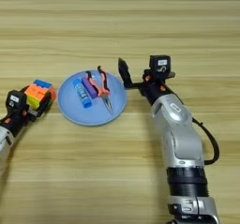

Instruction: Move the objects on the table

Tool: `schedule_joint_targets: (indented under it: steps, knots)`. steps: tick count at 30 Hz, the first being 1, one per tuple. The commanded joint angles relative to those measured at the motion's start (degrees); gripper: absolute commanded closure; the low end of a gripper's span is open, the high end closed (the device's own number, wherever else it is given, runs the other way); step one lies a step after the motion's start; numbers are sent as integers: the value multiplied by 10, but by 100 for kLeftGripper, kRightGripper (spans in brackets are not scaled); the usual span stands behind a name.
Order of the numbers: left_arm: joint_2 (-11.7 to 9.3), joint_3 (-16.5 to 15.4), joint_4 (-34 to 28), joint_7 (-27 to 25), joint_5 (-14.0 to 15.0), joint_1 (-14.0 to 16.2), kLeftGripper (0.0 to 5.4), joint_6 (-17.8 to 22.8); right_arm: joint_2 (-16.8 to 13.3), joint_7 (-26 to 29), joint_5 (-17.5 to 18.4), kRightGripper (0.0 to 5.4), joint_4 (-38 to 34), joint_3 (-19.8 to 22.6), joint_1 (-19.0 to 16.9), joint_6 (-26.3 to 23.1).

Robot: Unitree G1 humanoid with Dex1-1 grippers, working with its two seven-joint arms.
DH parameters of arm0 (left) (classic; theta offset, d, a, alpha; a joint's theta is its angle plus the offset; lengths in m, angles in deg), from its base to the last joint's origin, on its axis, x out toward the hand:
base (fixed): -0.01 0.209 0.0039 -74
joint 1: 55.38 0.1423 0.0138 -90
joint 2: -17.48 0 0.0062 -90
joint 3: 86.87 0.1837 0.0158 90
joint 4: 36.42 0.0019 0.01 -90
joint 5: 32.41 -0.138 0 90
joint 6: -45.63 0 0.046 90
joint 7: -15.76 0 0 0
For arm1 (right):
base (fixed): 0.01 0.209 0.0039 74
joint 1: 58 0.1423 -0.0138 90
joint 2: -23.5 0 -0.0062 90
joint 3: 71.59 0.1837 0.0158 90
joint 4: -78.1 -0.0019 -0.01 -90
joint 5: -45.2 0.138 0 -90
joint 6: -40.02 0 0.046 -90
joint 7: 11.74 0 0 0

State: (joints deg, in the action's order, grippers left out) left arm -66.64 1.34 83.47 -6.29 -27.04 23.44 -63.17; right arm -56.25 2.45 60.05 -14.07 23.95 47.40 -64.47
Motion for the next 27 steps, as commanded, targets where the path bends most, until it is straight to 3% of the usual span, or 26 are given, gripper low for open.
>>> schedule_joint_targets:
  steps: [1, 16, 27]
  knots:
    - [0, -2, 1, -2, 4, -7, 204, -1, 2, 0, 2, 0, 6, -2, 6, 4]
    - [-3, -5, -61, -1, 9, 11, 204, 16, 0, 2, -2, 0, 25, -11, 2, 18]
    - [-4, 6, -172, 2, 11, 28, 204, 58, -4, -6, 6, 0, 23, 11, 3, 22]
